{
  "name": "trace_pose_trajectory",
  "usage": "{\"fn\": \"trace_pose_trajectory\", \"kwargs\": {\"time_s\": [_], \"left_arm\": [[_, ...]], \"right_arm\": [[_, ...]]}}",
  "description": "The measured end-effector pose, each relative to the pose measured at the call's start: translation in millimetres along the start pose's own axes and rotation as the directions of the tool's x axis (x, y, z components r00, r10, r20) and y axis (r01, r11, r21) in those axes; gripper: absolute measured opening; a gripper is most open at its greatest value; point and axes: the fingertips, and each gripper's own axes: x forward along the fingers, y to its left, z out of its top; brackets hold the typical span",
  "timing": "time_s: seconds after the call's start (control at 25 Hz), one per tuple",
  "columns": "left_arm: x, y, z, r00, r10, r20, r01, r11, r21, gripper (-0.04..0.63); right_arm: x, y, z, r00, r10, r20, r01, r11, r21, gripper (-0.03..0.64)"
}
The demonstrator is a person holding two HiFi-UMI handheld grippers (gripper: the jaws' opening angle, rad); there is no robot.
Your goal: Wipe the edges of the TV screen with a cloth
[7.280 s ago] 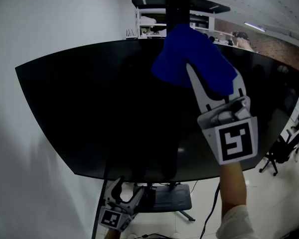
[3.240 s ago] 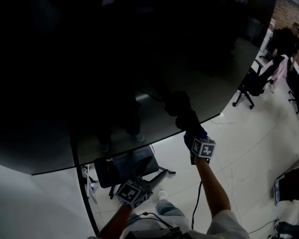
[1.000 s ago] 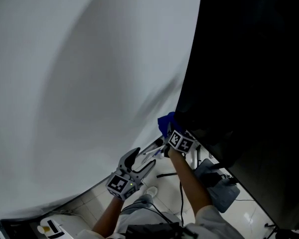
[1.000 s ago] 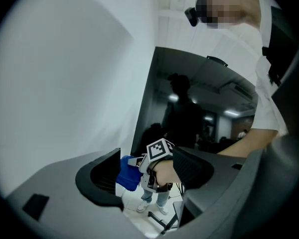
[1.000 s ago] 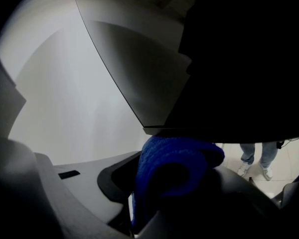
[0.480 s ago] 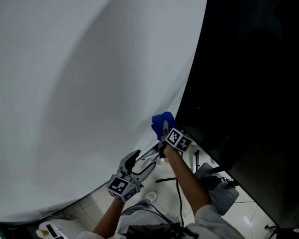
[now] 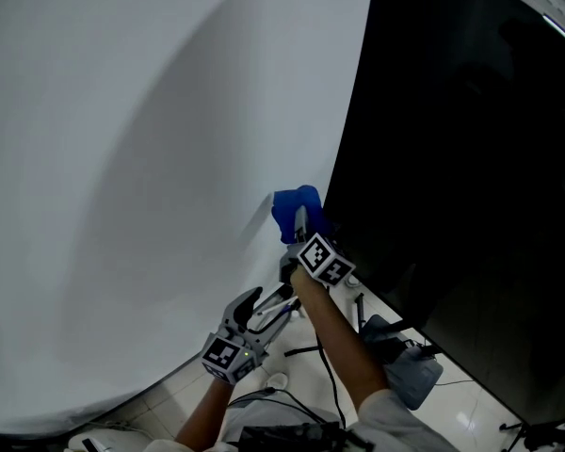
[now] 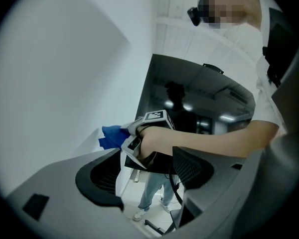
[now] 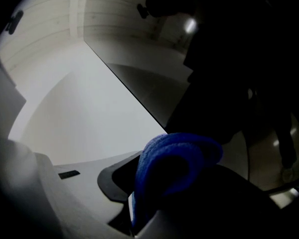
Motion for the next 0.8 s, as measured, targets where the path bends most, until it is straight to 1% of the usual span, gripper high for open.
{"fn": "trace_pose_trajectory", "kwargs": {"time_s": [0.08,0.16,0.24,0.32,0.36,0.44,0.56,0.6,0.68,0.8], "left_arm": [[1.0,-1.1,-0.8,1.000,-0.008,0.007,0.008,1.000,0.014,0.307],[0.3,-3.1,5.3,1.000,-0.013,0.013,0.012,1.000,0.017,0.307],[-2.6,-4.4,11.1,1.000,-0.016,0.020,0.015,0.999,0.032,0.307],[-4.9,-9.4,27.3,0.999,-0.004,0.040,0.004,1.000,0.017,0.307],[-6.0,-10.7,33.2,0.999,0.001,0.048,-0.001,1.000,0.012,0.307],[-9.4,-8.9,36.3,0.998,0.003,0.061,-0.005,1.000,0.021,0.307],[-17.3,-10.7,46.3,0.997,0.013,0.081,-0.015,1.000,0.017,0.307],[-20.4,-11.4,46.8,0.996,0.012,0.084,-0.014,1.000,0.027,0.307],[-26.8,-13.1,39.7,0.997,-0.007,0.081,0.002,0.997,0.071,0.307],[-34.1,-28.2,32.8,0.996,-0.043,0.080,0.033,0.992,0.118,0.307]], "right_arm": [[-0.2,18.2,23.5,0.998,0.025,0.059,-0.021,0.998,-0.062,0.084],[-0.5,37.1,46.9,0.993,0.052,0.105,-0.043,0.996,-0.083,0.084],[-0.8,52.3,67.2,0.989,0.068,0.133,-0.063,0.997,-0.045,0.084],[-1.1,63.9,85.7,0.984,0.075,0.159,-0.077,0.997,0.007,0.083],[-1.2,69.9,95.5,0.981,0.081,0.177,-0.085,0.996,0.016,0.083],[-0.8,83.9,115.1,0.971,0.099,0.217,-0.102,0.995,0.003,0.083],[-3.8,107.7,142.3,0.956,0.131,0.263,-0.131,0.991,-0.020,0.083],[-6.2,116.7,151.7,0.950,0.145,0.276,-0.142,0.989,-0.029,0.083],[-12.3,134.3,170.3,0.939,0.171,0.299,-0.166,0.985,-0.040,0.083],[-24.1,155.8,196.3,0.922,0.201,0.332,-0.198,0.979,-0.044,0.083]]}}
